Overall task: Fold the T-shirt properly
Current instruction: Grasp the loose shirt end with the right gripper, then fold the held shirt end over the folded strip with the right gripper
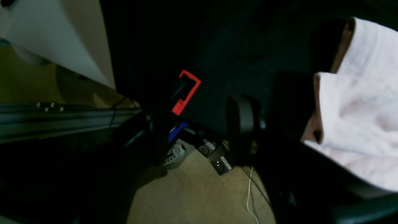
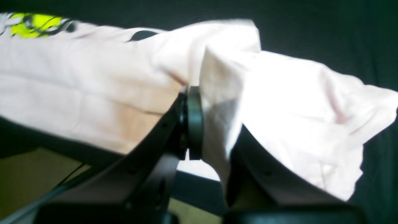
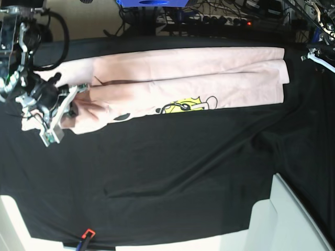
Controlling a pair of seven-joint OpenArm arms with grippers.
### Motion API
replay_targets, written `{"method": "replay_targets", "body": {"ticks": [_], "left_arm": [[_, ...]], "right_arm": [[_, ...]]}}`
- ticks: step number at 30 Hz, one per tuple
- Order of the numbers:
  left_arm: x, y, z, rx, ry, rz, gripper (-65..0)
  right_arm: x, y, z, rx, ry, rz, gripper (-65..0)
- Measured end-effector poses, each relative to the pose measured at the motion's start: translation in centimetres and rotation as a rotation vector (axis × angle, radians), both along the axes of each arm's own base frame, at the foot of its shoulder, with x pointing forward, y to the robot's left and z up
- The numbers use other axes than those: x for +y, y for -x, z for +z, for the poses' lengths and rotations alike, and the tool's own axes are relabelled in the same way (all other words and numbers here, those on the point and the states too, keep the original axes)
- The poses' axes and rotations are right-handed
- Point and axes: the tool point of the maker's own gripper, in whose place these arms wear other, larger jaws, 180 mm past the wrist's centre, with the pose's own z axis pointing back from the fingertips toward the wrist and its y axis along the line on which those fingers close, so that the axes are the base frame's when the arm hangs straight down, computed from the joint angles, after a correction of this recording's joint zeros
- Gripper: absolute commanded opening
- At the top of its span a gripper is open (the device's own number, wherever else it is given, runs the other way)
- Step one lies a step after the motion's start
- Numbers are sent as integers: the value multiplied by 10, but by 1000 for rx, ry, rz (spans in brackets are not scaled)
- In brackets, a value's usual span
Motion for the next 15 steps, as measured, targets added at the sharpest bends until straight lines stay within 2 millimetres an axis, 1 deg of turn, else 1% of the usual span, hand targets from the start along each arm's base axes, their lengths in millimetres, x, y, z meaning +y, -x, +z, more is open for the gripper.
{"method": "replay_targets", "body": {"ticks": [3, 6, 10, 13, 15], "left_arm": [[1, 0, 1, 0, -2, 0, -361], [1, 0, 0, 0, -2, 0, -361], [0, 0, 0, 1, -2, -1, -361], [0, 1, 0, 4, -1, -1, -361], [0, 2, 0, 6, -1, -1, -361]], "right_arm": [[8, 14, -7, 25, -22, -1, -650], [20, 28, -16, 65, -30, 30, -650], [31, 34, -15, 64, -41, 64, -650], [43, 44, -18, 86, -50, 100, -650], [49, 44, -17, 83, -55, 118, -650]]}}
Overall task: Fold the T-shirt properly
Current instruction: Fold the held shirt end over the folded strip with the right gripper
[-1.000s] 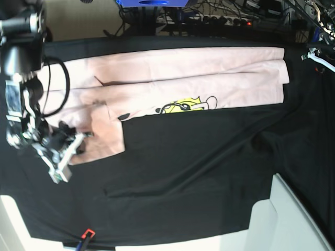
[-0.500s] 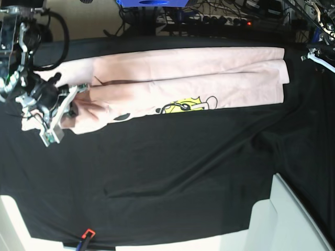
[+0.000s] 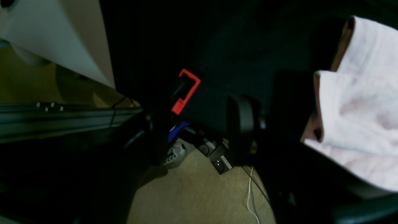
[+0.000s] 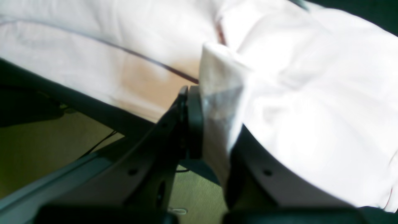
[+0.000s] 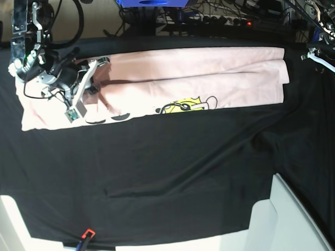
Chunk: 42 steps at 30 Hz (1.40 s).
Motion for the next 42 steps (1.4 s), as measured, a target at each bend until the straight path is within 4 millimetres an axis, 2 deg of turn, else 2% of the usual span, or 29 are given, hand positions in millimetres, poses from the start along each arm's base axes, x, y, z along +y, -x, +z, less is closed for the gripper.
{"method": "replay_targets", "body": {"ticks": [6, 9, 13, 20, 22, 24, 28, 33, 36, 39, 42], "left_arm": [[0, 0, 0, 1, 0, 0, -361], [0, 0, 0, 0, 0, 0, -361], [0, 0, 0, 1, 0, 0, -361], [0, 1, 0, 3, -1, 0, -361], [0, 1, 0, 3, 0, 0, -361], [0, 1, 0, 4, -1, 0, -361], [0, 1, 0, 4, 0, 0, -361], [0, 1, -1, 3, 0, 0, -361], [0, 1, -1, 3, 1, -1, -361], [0, 1, 0, 3, 0, 1, -361], [0, 2, 0, 3, -1, 1, -361]], "right_arm": [[33, 9, -1, 12, -34, 93, -650], [43, 5, 2, 0, -55, 99, -650], [45, -4, 7, -25, -59, 101, -650], [39, -7, -1, -2, -43, 97, -641], [38, -7, -6, 14, -42, 92, -577], [37, -5, -11, 31, -39, 89, -482], [37, -7, -10, 24, -41, 89, -319], [38, -30, 5, -44, -43, 86, -313], [21, -37, 17, -93, -53, 15, -313], [-23, -32, 18, -98, -10, -116, -329], [-68, -15, 8, -45, 33, -307, -354]]}}
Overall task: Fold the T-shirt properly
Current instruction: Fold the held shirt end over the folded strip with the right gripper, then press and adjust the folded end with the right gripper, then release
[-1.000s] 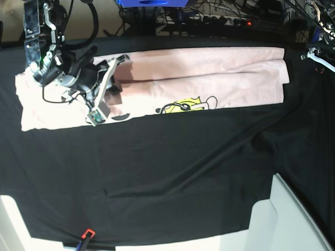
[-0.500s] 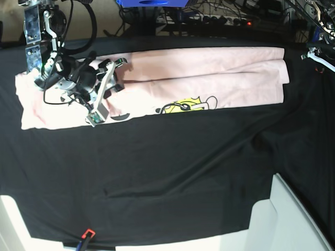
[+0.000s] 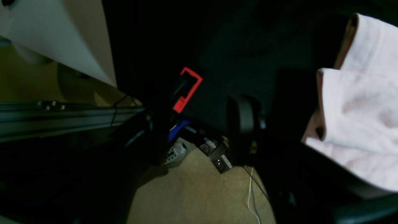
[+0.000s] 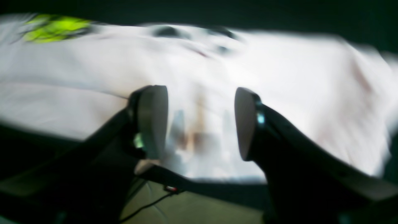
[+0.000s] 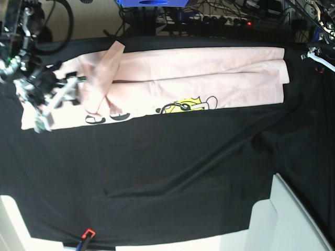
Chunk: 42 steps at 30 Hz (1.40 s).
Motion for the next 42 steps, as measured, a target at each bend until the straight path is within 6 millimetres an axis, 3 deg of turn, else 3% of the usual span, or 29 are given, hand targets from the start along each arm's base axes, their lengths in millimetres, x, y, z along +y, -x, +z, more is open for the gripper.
{"method": "replay_targets", "body": {"ticks": [2, 5, 8, 11, 17, 24, 28, 35, 42], "left_arm": [[2, -1, 2, -1, -6, -2, -361], [2, -2, 3, -2, -8, -5, -361], [2, -5, 3, -8, -5, -5, -361], [3, -4, 4, -8, -9, -2, -361], [10, -4, 9, -3, -30, -11, -361], [12, -5, 12, -1, -38, -15, -361], [12, -5, 12, 0, -38, -15, -361], [13, -5, 12, 0, -38, -15, -361], [12, -5, 12, 0, -38, -15, -361]], "right_arm": [[-8, 18, -8, 41, -1, -35, -340], [-4, 49, -23, 110, -48, -118, -312], [19, 77, -36, 172, -126, -169, -309], [39, 92, -41, 206, -181, -192, -309], [33, 86, -38, 141, -180, -226, -310], [37, 113, -83, 251, -220, -284, -310], [38, 119, -95, 259, -233, -304, -310], [38, 114, -91, 245, -230, -294, -310], [37, 89, -75, 210, -223, -263, -308]]}}
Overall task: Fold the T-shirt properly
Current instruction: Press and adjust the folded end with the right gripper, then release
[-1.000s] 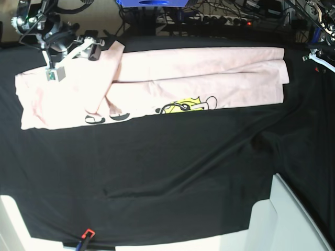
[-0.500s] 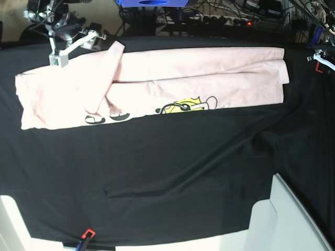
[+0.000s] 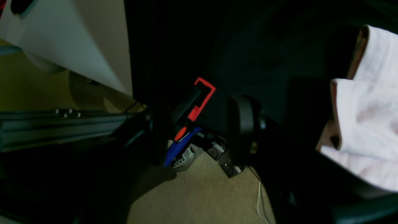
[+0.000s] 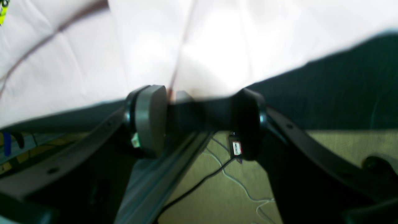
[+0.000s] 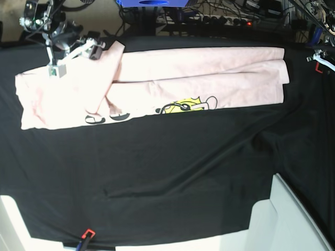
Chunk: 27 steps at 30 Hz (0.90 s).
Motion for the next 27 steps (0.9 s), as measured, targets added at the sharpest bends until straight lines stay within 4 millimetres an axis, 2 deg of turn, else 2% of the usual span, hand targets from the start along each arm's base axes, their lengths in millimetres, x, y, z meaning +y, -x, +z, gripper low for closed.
{"method": "replay_targets", "body": {"ticks": [10, 16, 18, 21, 22, 25, 27], "left_arm": [[0, 0, 0, 0, 0, 0, -361], [0, 0, 0, -1, 0, 0, -361], [0, 0, 0, -1, 0, 0, -361], [0, 0, 0, -1, 0, 0, -361], [0, 0, 0, 0, 0, 0, -361], [0, 0, 0, -1, 0, 0, -361], [0, 0, 0, 0, 0, 0, -361]], "right_arm": [[-1, -11, 3, -24, 1, -3, -310], [-1, -9, 2, -17, 1, -2, -318], [-1, -11, 3, -22, 0, -2, -384], [2, -11, -5, -3, -15, -3, -606], [3, -9, -9, 9, -23, -3, -650], [6, -7, -16, 29, -33, -5, -637], [6, -8, -15, 27, -35, -3, -650]]}}
